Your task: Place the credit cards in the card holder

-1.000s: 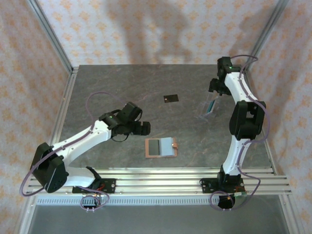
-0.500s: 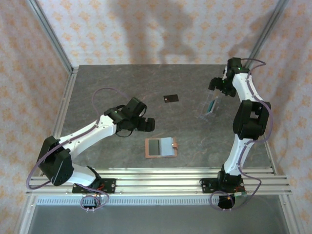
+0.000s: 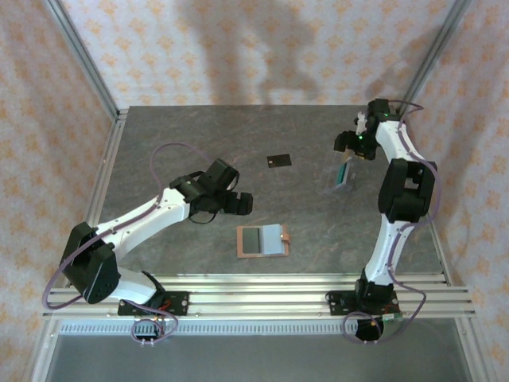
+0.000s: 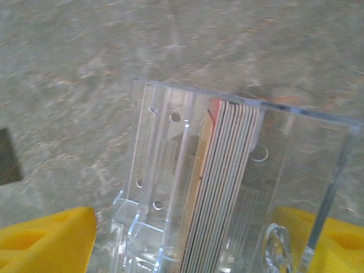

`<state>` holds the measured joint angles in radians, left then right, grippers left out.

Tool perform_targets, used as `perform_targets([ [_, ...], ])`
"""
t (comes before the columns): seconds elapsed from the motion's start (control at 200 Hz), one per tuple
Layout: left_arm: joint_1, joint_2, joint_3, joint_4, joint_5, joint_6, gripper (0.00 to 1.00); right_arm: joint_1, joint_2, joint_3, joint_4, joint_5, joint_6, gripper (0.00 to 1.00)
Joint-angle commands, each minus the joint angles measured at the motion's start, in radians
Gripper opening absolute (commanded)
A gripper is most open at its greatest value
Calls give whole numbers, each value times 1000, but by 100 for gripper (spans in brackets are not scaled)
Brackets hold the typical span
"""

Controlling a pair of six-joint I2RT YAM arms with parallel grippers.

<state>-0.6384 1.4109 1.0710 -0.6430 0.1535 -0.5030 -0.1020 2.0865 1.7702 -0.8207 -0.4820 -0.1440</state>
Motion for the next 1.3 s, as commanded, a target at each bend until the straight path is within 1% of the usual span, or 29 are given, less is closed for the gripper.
perform_targets([
  [0.0, 9, -17, 20, -19, -6, 1, 97, 38, 14, -9, -2, -130, -85, 81],
  [0.16, 9, -16, 22, -15, -1, -8, 97, 85, 27, -12, 0, -196, -105, 79],
  [0.32, 9, -16, 18, -10, 1, -18, 97, 143, 20, -2, -17, -221, -109, 77],
  [0.38, 9, -13, 15, -4, 2, -22, 97, 163, -4, -17, -10, -171, -105, 78],
  [0.466, 9, -8, 15, 6, 8, -29, 97, 181, -58, -63, 30, -18, -97, 79],
  [0.541, 9, 0, 15, 16, 17, -33, 96, 182, -107, -108, 70, 82, -101, 82],
  [0.626, 9, 10, 17, 24, 23, -37, 96, 183, -164, -167, 118, 111, -138, 83],
  [0.771, 9, 20, 23, 32, 29, -37, 96, 202, -243, -265, 198, 221, -203, 83],
  [0.866, 8, 19, 15, 41, 29, -37, 96, 209, -267, -287, 231, 252, -218, 83],
  [0.941, 8, 19, 11, 43, 29, -38, 96, 209, -259, -277, 227, 244, -227, 83],
  [1.046, 8, 14, 3, 44, 28, -37, 96, 212, -242, -265, 226, 193, -231, 83],
  [1.167, 9, 5, -9, 51, 25, -37, 96, 231, -214, -270, 258, 218, -252, 85],
  [1.177, 8, 4, -9, 51, 26, -38, 96, 232, -213, -270, 259, 225, -254, 87],
  [1.197, 8, 3, -9, 51, 26, -38, 96, 235, -206, -272, 268, 244, -256, 98],
  [1.207, 8, 3, -9, 51, 26, -38, 96, 237, -204, -275, 273, 255, -256, 100],
  [1.297, 8, -3, -8, 46, 25, -37, 96, 240, -203, -306, 330, 299, -258, 99],
])
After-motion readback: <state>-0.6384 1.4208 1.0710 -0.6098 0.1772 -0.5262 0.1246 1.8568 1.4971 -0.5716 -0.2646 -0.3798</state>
